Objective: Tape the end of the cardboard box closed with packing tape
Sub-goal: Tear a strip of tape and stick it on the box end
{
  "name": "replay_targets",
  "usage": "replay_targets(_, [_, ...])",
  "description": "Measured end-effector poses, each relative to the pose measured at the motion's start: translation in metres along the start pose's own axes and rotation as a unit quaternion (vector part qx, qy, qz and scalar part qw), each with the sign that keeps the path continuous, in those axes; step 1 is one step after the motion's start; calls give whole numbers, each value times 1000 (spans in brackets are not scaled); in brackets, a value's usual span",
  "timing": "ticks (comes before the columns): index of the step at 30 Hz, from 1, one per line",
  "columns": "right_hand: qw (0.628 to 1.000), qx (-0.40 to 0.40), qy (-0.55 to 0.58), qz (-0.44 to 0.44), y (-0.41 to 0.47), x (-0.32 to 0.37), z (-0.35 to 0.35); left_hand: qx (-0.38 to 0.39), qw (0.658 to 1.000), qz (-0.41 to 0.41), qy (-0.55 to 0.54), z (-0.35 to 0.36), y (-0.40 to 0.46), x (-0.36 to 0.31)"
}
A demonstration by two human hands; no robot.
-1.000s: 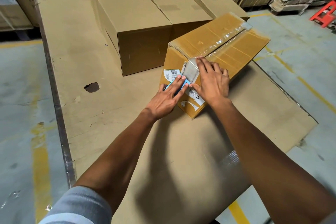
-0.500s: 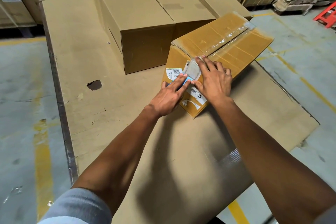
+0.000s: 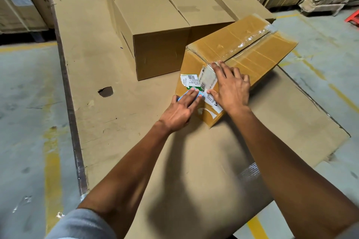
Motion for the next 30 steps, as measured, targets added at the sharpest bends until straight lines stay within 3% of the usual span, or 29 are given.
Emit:
replay_targets(8, [999, 4, 36, -26, -1, -2, 4, -88, 996, -4, -4, -41, -22, -2])
replay_targets(13, [984, 6, 131, -122, -8, 4, 2, -140, 987, 3, -77, -66, -41, -19])
replay_targets(15, [951, 40, 266, -154, -9, 1, -3, -151, 985, 1, -82, -75, -46, -26])
replay_targets(18, [846, 127, 483, -187, -11, -6, -11, -165, 983, -2, -76, -85, -53, -34])
replay_targets(20, [774, 191, 562, -222, -13, -3, -16, -169, 983, -3, -72, -89, -58, -38])
replay_targets(22, [725, 250, 592, -248, -15, 3, -18, -172, 983, -5, -72, -92, -62, -42])
replay_targets(26, [699, 316, 575, -283, -19, 13, -23, -164, 986, 5, -43, -101, -67, -56])
replay_targets(30, [695, 321, 574, -290, -18, 16, -30, -162, 987, 1, -23, -106, -71, -62])
Point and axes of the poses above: each hand's wrist, its own y-axis towards the middle knuckle, its own z-axis out of the palm, x = y × z, the point moved 7 cm from there along y, towards the middle knuckle, and after that the axes turned 13 degrees about x, right-handed, at the moved point
